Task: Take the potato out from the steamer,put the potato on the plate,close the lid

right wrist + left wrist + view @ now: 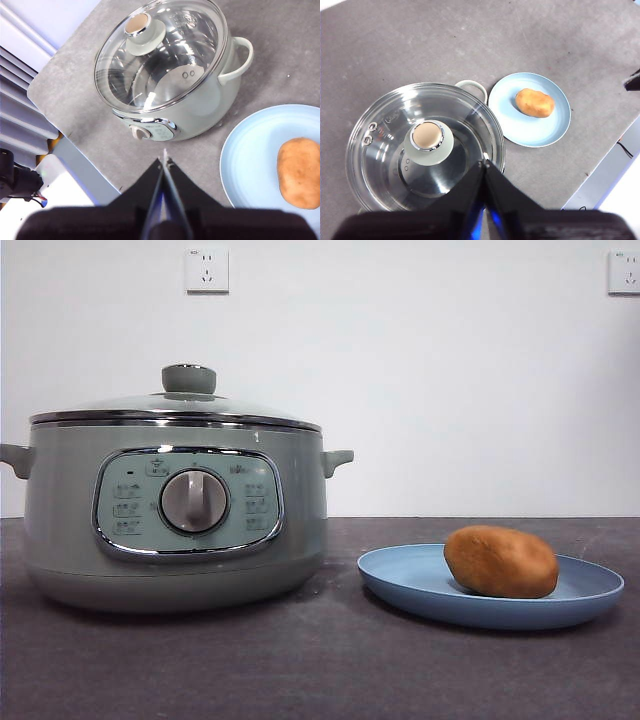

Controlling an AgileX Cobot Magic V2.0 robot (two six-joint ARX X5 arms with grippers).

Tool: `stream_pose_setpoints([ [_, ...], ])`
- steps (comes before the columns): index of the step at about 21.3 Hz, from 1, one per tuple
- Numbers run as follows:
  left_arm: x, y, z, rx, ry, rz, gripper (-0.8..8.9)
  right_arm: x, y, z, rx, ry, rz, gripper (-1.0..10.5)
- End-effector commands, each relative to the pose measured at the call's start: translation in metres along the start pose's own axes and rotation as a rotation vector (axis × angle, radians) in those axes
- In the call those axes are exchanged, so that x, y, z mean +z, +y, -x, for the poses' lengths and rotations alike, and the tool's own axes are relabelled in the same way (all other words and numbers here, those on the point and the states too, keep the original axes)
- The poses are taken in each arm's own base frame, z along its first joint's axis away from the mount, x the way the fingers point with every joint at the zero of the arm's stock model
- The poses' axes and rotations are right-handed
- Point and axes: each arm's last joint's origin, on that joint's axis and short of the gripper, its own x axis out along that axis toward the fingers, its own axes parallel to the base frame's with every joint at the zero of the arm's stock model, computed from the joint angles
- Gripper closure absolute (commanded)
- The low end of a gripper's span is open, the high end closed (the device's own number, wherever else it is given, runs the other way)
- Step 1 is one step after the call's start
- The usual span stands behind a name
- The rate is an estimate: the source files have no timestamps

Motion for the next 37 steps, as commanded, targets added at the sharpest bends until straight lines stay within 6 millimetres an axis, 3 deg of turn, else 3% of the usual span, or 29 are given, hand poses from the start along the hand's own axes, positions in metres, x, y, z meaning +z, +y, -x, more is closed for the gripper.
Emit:
stream_pose_setpoints([
  [1, -0.005, -0.001, -0.002, -0.006, 0.056, 0.027, 8.17, 0.0, 0.0, 0.0, -0.002, -0.001, 0.006, 9.5],
  [16, -0.001, 0.001, -0.002, 0.008, 0.013, 0.023, 8.17, 0.0, 0.0, 0.0, -0.002, 0.0, 0.006, 9.5],
  [20, 0.009, 0.002, 0.019, 0.08, -0.222, -0.026, 8.17, 0.0, 0.0, 0.0, -0.002, 0.0, 0.006, 9.5],
  [22, 0.0, -0.002, 0.028, 0.096, -0.33, -0.053, 8.17, 0.0, 0.0, 0.0, -0.002, 0.0, 0.005, 9.5],
  [25, -0.049, 0.001, 0.016, 0.133, -0.424, -0.007, 8.17, 0.0, 0.0, 0.0, -0.003, 0.0, 0.005, 9.5],
  [29, -0.151, 0.011, -0.026, 0.222, -0.66, 0.108, 8.17, 0.0, 0.0, 0.0, -0.002, 0.0, 0.006, 9.5],
  [32, -0.212, 0.012, -0.055, 0.259, -0.793, 0.139, 8.17, 0.0, 0.0, 0.0, -0.003, 0.0, 0.005, 9.5],
  [35, -0.253, 0.015, -0.08, 0.283, -0.839, 0.172, 8.17, 0.0, 0.0, 0.0, -0.002, 0.0, 0.006, 9.5],
  [37, -0.267, 0.017, -0.091, 0.297, -0.837, 0.187, 8.17, 0.0, 0.0, 0.0, -0.002, 0.0, 0.005, 9.5],
])
